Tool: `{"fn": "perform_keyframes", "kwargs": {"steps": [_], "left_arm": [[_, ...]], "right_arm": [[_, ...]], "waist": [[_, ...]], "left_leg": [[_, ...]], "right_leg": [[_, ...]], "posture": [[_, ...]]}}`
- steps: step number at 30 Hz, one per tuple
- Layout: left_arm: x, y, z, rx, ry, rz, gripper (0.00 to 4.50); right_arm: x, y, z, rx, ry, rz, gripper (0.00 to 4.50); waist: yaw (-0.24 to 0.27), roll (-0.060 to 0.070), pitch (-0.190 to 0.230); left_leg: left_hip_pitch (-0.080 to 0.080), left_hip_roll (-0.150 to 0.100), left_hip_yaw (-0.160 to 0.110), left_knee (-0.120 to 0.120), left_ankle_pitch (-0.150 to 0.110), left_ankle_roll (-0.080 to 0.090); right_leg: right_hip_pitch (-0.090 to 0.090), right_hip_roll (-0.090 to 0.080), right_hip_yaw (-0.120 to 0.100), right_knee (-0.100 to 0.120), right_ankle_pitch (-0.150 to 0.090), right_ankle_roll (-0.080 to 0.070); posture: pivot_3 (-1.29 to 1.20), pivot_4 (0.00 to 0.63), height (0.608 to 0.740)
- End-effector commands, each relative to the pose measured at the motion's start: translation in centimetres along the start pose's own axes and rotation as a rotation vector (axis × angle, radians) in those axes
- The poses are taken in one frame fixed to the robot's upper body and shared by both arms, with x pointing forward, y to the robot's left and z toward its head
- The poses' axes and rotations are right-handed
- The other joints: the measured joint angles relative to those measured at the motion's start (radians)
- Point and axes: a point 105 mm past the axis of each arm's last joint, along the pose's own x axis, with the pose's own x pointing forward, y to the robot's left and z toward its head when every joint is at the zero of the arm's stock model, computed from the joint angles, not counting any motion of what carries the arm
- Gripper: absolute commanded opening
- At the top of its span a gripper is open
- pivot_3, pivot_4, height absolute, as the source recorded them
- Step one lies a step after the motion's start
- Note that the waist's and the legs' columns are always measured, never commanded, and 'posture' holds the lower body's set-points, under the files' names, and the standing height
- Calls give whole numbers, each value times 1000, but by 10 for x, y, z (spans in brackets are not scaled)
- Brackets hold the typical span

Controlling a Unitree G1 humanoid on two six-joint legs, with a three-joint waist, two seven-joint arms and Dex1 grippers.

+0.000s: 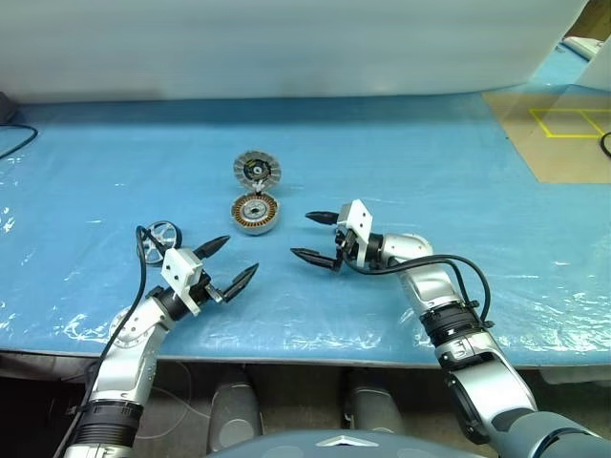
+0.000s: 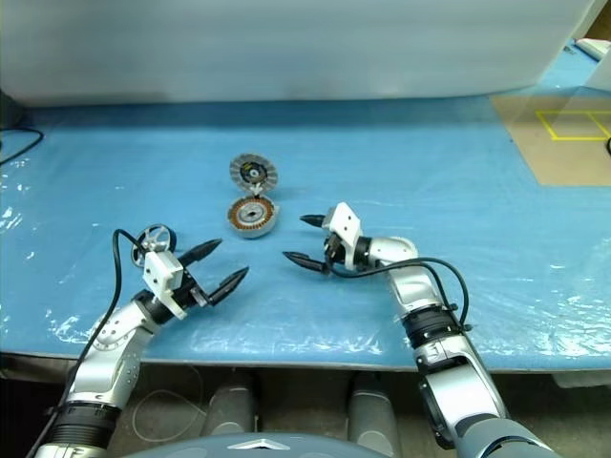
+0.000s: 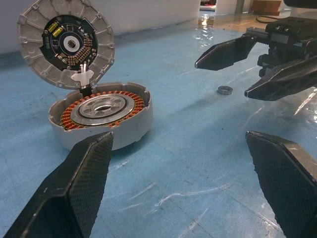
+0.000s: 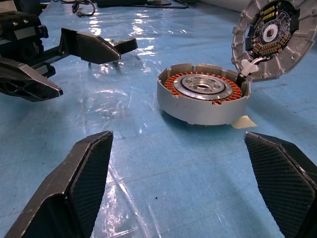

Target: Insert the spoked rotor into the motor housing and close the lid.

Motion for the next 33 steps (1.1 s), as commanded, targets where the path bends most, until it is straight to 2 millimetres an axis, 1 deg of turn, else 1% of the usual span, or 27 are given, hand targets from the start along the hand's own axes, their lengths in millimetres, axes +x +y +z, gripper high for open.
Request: {"fn": "perform_keyframes", "kwargs": {"steps": [1,27,33], "left_arm": [[1,2,12,43,-39,5,4500],[-8,3,21,74,-39,1,4500],[-10,1,24,76,-45,-6,4500]], "right_arm": [[2,-1,11,-44,-25,15,4474],[5,1,12,-41,-34,25,4474],[4,8,14,-50,-48,74,4474]], "waist": [[0,0,0],[0,0,0],[0,0,0]], "left_leg": [[0,0,0,0,0,0],[0,0,1,0,0,0],[0,0,1,0,0,0]], "right_leg": [[0,0,0,0,0,0],[-1,0,1,0,0,0],[-1,0,1,0,0,0]], "posture": [[0,150,740],[0,150,740],[0,150,740]]}}
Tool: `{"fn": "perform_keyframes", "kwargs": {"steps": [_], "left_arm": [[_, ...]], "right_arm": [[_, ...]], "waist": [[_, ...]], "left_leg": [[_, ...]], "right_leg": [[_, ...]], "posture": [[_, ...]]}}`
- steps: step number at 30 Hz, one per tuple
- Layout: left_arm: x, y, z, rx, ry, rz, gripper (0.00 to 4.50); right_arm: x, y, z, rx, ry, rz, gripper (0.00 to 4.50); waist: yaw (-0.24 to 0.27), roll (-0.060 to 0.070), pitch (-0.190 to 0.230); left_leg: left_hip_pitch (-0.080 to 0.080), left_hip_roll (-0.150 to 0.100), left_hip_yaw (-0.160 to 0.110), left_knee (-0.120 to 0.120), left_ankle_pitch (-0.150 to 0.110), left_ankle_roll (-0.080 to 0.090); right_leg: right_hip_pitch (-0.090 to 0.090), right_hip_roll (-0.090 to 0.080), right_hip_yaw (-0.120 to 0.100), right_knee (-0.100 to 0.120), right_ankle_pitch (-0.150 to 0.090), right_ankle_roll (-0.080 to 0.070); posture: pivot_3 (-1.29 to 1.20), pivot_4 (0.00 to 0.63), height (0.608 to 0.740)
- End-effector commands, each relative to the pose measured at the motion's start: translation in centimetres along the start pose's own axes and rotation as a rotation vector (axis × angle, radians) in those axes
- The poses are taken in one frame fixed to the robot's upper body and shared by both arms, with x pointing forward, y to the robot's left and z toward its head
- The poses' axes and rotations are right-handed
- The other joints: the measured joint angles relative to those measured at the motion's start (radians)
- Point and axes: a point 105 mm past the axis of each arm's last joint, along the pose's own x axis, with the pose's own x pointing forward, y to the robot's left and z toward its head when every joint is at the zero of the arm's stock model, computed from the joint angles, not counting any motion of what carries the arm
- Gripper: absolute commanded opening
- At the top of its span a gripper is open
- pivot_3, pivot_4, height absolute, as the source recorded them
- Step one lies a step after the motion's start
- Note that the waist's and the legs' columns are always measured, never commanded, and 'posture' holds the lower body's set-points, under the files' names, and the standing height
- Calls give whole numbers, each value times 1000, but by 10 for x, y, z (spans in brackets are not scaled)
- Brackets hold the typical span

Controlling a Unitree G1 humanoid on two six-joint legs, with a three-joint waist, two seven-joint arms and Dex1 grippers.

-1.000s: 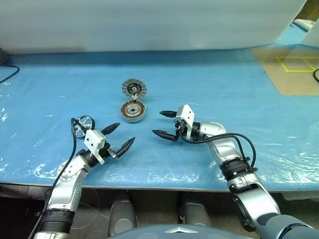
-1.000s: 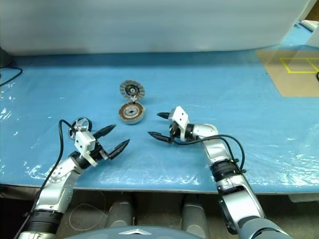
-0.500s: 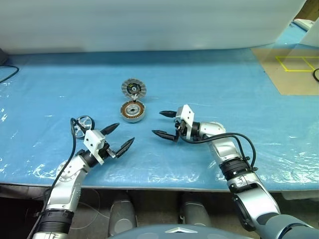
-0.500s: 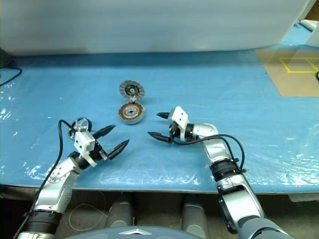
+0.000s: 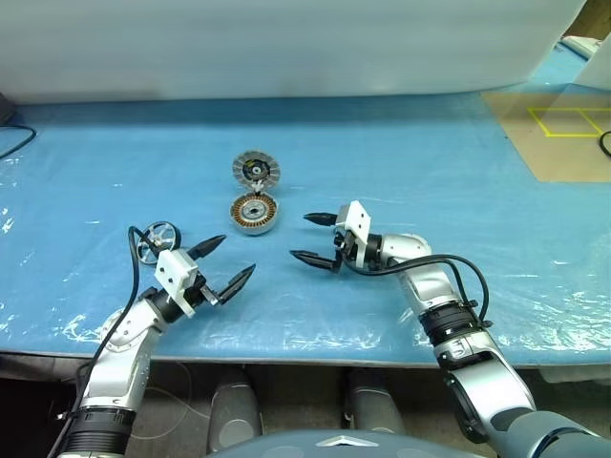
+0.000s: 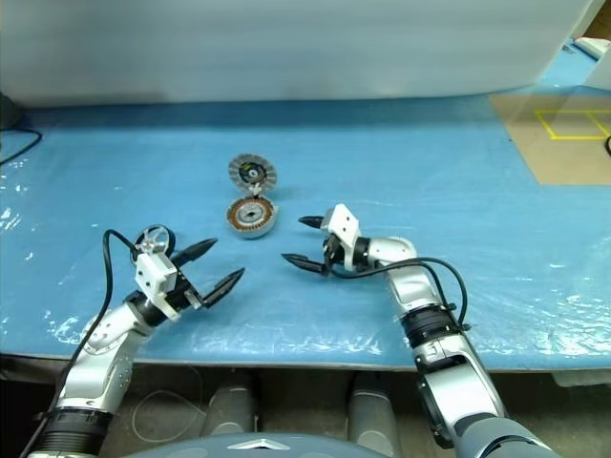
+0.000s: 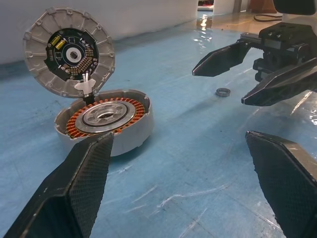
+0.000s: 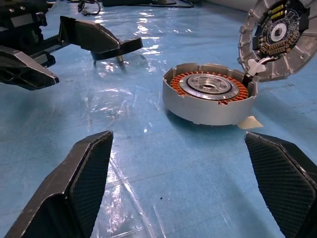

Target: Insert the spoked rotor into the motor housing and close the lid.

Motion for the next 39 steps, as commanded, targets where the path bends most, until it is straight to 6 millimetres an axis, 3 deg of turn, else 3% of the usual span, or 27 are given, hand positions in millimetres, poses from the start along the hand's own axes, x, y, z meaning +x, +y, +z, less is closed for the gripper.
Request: {"fn": "perform_keyframes", "kwargs": {"steps": [1,10,18,28,35,39], "left_arm": [[-3,2,15,35,-41,-3,4500],[-10,3,18,39,-31,10,4500],[-22,0,14,28,-13,54,4500],[-27,-5,9,11,-7,99,4500],[-28,-9,6,0,-12,125,4500],[-29,-11,4,-6,-12,140,4500]], "right_arm": [[2,7,14,-42,-49,58,4474],[8,8,22,-42,-70,82,4474],[29,8,42,-133,-33,142,4474],[69,-4,60,-310,281,251,4474],[90,-21,71,-340,424,264,4474],[100,-21,75,-363,484,292,4474]], "waist": [[0,0,0],[-1,0,0],[-2,0,0],[-3,0,0],[-4,-1,0],[-3,-1,0]], "left_leg": [[0,0,0,0,0,0],[0,0,0,0,0,0],[0,1,0,0,0,0],[0,2,1,0,0,-1],[-2,3,2,0,0,-3],[-2,6,2,0,0,-3]], "right_leg": [[0,0,0,0,0,0],[0,0,0,0,0,0],[-1,1,1,1,0,0],[-2,2,1,2,0,0],[-5,4,1,2,0,0],[-6,5,1,2,0,0]], "posture": [[0,150,740],[0,150,740],[0,150,740],[0,150,740],[0,150,740],[0,150,740]]}}
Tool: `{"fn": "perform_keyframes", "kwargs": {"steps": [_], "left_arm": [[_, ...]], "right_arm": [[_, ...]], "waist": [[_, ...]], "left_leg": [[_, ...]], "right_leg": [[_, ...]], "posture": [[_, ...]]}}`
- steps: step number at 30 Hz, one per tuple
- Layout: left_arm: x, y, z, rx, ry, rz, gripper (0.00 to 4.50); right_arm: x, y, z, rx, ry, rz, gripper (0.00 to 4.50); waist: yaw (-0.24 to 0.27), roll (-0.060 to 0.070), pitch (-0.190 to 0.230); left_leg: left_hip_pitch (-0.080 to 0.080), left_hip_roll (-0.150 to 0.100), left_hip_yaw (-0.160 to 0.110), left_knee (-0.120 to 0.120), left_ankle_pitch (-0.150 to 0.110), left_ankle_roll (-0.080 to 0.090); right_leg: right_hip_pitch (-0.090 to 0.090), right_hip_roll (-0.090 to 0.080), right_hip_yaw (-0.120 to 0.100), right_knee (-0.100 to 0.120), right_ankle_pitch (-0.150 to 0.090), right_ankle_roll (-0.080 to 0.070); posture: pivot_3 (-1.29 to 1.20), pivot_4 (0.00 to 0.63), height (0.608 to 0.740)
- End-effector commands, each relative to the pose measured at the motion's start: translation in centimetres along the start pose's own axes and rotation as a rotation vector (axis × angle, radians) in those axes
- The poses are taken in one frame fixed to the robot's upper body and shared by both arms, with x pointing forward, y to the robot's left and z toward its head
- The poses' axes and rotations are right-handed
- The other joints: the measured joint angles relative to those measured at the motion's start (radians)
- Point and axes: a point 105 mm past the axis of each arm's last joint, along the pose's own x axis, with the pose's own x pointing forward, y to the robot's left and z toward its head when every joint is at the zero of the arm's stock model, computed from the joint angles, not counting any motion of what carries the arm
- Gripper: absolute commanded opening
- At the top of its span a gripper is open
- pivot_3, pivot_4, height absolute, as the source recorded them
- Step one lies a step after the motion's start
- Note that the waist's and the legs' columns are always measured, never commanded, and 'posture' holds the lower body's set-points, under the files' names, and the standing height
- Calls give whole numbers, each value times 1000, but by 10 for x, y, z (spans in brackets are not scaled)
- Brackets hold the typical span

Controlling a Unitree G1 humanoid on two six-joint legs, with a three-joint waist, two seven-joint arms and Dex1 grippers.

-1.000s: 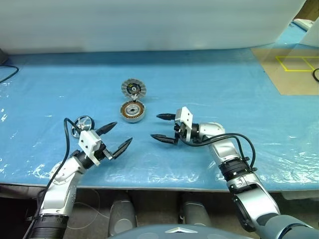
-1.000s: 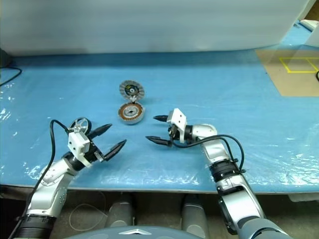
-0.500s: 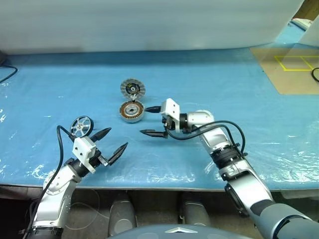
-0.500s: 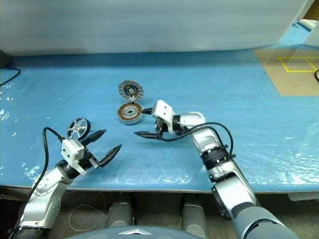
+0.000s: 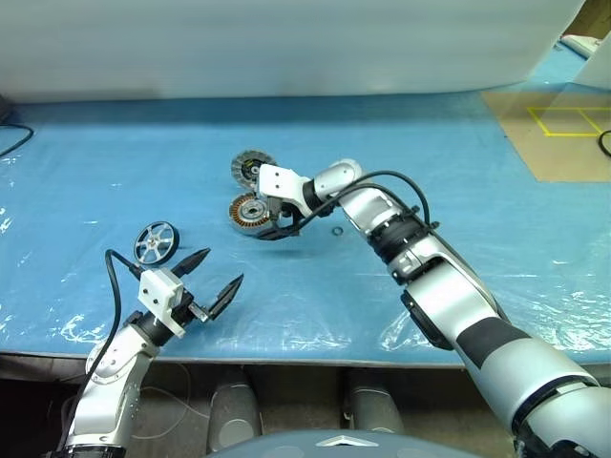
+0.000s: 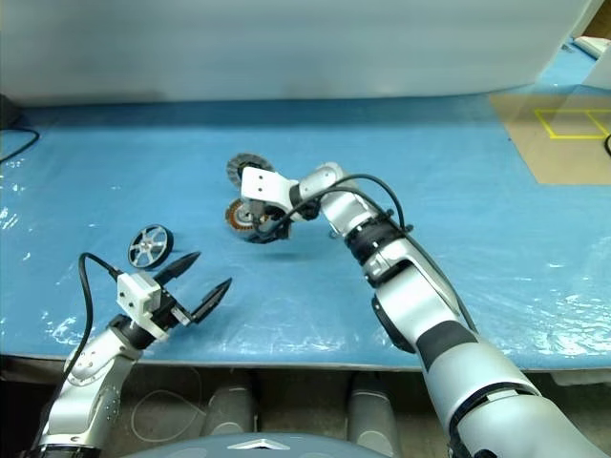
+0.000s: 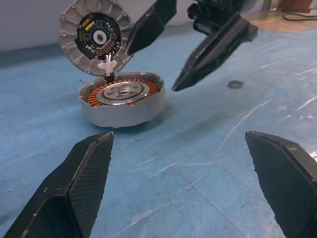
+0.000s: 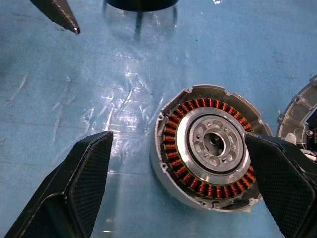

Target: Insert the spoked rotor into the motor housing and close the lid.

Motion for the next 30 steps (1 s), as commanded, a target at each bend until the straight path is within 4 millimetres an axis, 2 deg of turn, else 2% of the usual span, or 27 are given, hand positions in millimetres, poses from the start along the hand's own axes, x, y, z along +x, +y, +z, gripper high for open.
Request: {"fn": "perform_keyframes", "kwargs": {"steps": [1,12,22,30], "left_arm": [[-1,-2,9,30,-38,6,4500],[-3,-8,6,19,-42,29,4500],[-7,-8,-1,12,-38,45,4500],[-8,-6,-3,14,-38,44,4500]], "right_arm": [[4,-4,13,-56,37,22,4474],[23,0,9,-165,227,64,4474],[32,0,19,-185,229,35,4474],[40,8,11,-132,251,53,4474]], "waist": [[0,0,0],[-1,0,0],[0,1,0],[0,1,0]], "left_leg": [[0,1,0,0,0,0],[-2,7,4,2,-1,0],[-1,9,7,2,-2,0],[0,9,10,2,-2,0]], "right_leg": [[0,1,0,0,0,0],[-10,4,2,9,0,0],[-11,4,4,11,0,0],[-11,5,6,11,0,0]], "posture": [[0,150,740],[0,150,740],[0,150,740],[0,150,740]]}}
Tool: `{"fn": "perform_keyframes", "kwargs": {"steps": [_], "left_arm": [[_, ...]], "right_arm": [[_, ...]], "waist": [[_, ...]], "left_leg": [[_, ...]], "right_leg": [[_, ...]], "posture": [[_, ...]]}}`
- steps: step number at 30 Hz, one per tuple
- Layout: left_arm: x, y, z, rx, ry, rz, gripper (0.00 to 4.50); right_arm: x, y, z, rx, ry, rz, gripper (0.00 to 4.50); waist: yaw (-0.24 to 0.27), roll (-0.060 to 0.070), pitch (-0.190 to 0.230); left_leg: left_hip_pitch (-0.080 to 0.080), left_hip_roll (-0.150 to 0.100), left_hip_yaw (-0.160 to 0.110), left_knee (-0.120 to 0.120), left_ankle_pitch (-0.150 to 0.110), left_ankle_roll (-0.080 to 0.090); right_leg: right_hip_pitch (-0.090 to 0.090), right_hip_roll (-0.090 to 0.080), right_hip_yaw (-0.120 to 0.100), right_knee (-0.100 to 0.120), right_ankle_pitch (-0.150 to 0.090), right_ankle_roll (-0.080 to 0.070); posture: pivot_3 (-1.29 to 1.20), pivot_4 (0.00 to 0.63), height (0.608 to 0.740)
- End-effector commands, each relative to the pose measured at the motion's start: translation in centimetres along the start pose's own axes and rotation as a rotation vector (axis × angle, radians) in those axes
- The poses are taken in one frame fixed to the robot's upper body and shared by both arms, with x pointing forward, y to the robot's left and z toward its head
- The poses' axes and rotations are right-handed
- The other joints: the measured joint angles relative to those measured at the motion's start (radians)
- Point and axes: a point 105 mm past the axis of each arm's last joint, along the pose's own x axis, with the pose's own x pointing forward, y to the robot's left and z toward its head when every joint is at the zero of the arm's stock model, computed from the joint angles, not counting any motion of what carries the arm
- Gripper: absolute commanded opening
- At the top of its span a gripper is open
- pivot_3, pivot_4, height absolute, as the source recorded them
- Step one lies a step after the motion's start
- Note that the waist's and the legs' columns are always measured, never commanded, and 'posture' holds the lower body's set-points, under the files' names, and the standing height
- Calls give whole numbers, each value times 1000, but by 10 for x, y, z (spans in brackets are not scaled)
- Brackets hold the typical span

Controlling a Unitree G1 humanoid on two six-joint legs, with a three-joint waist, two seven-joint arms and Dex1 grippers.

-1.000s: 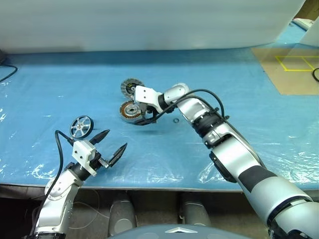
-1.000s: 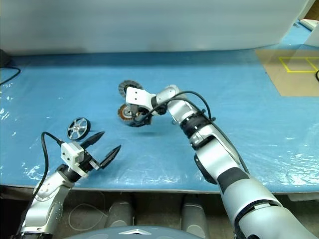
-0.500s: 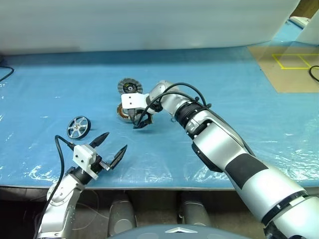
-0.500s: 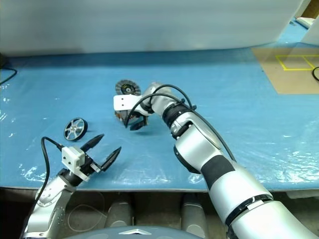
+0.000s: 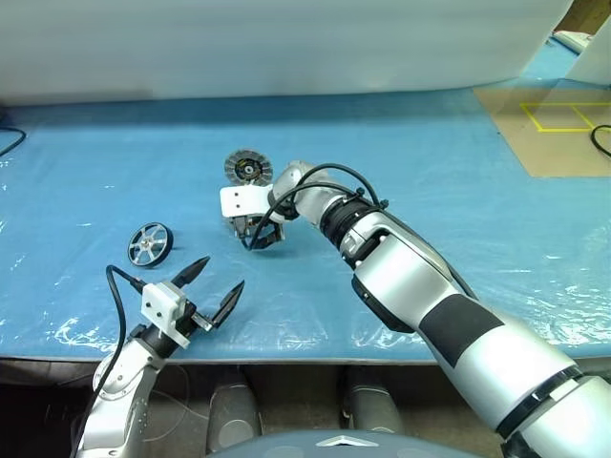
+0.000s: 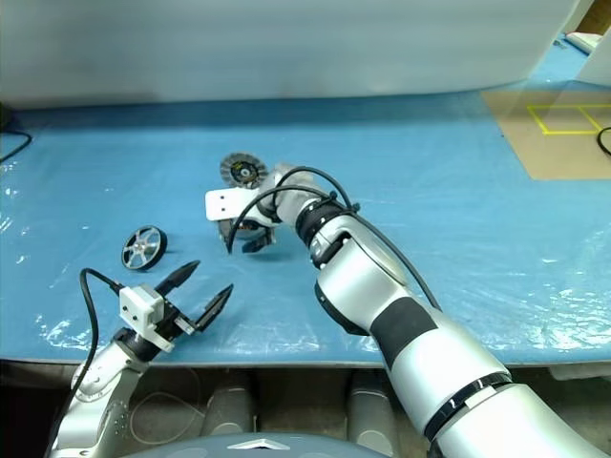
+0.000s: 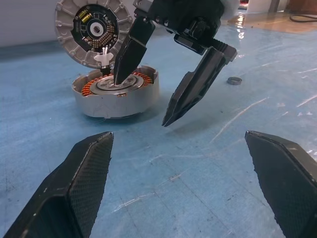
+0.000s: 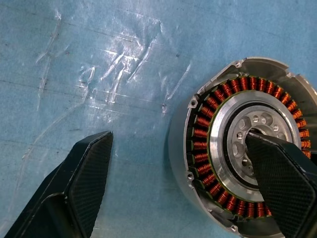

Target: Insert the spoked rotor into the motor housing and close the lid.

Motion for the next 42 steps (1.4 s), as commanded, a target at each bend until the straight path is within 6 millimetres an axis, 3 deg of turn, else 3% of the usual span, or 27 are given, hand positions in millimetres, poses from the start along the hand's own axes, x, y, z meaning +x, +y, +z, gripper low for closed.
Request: {"fn": "perform_keyframes", "kwargs": {"steps": [1,3,6,12,24,33,42], "left_arm": [[-1,2,7,27,-30,-3,4500],[-1,2,7,28,-30,-4,4500],[-1,2,7,28,-31,-6,4500],[0,1,7,26,-32,-6,4500],[1,3,3,27,-31,-11,4500],[6,3,5,27,-35,-24,4500],[1,5,17,43,-44,-13,4500]], "right_arm": [[-3,-4,10,1,-19,-16,4474],[-2,-5,7,10,-12,-23,4474],[-3,-6,4,23,-5,-40,3895],[-5,-10,5,40,-16,-54,1876],[-9,-4,3,40,-10,21,1830],[-10,25,0,20,-28,249,1830],[-9,59,-18,24,-31,324,1830]], "waist": [[0,0,0],[0,0,0],[1,0,0],[1,0,0],[1,0,0],[2,0,0],[4,-6,-4]], "left_leg": [[0,0,0,0,0,0],[1,0,1,0,0,0],[1,0,1,0,0,0],[2,0,3,0,0,0],[4,0,4,0,0,0],[4,0,5,0,-1,-1],[8,0,5,0,-1,-1]], "right_leg": [[0,0,0,0,0,0],[0,0,1,0,0,0],[0,0,1,0,0,0],[0,0,2,0,0,0],[1,0,3,2,0,0],[1,0,3,1,0,0],[5,0,4,1,0,0]], "posture": [[0,150,740],[0,150,740],[0,150,740],[0,150,740],[0,150,740],[0,150,740],[0,150,740]]}}
